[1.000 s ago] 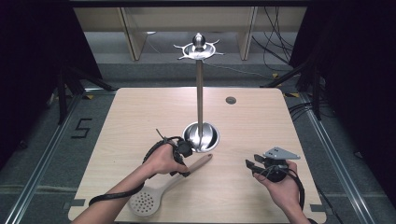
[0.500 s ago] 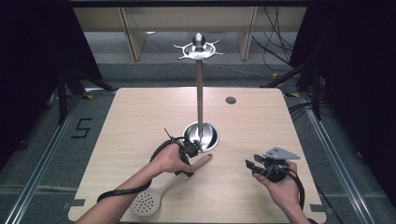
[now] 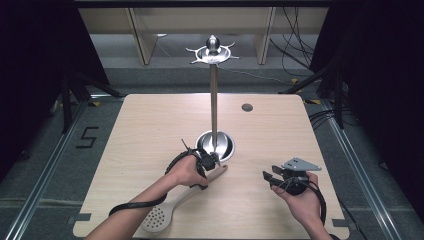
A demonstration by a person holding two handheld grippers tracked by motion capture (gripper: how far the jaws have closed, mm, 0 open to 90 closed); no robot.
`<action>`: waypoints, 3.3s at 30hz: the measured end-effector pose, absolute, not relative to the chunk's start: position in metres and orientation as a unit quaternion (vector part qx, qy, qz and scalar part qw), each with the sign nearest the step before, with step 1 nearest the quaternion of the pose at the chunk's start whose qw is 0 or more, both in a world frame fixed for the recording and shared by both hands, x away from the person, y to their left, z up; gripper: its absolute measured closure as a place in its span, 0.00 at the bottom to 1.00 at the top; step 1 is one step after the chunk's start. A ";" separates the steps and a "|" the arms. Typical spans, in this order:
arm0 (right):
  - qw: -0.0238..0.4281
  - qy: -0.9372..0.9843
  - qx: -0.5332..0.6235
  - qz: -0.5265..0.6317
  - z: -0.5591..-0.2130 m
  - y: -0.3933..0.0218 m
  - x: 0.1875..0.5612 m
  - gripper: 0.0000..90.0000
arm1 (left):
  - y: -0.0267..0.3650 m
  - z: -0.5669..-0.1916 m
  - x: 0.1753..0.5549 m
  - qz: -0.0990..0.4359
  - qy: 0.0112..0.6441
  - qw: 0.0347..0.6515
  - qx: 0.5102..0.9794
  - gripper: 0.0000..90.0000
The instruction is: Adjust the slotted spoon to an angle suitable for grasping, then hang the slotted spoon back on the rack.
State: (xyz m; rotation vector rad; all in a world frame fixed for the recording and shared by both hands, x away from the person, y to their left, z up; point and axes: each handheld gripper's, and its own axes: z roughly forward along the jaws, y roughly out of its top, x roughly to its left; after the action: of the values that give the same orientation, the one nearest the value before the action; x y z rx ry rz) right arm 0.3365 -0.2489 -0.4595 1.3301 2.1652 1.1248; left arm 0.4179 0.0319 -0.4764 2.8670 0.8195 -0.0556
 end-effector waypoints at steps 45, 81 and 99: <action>0.200 0.771 0.455 0.399 -0.459 -0.251 0.338 0.63 | 0.152 -0.384 0.342 0.142 0.330 0.433 0.827 0.81; 0.193 0.758 0.470 0.408 -0.460 -0.257 0.334 0.63 | 0.157 -0.324 0.349 0.249 0.297 0.513 0.766 0.81; 0.198 0.763 0.456 0.412 -0.460 -0.254 0.338 0.63 | 0.139 -0.309 0.370 0.250 0.300 0.505 0.770 0.81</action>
State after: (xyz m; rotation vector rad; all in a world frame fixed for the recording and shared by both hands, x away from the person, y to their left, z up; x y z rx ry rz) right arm 0.3384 -0.2535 -0.4597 1.2755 2.1366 1.1544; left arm 0.3701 0.1392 -0.3090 1.8571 0.7239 0.6022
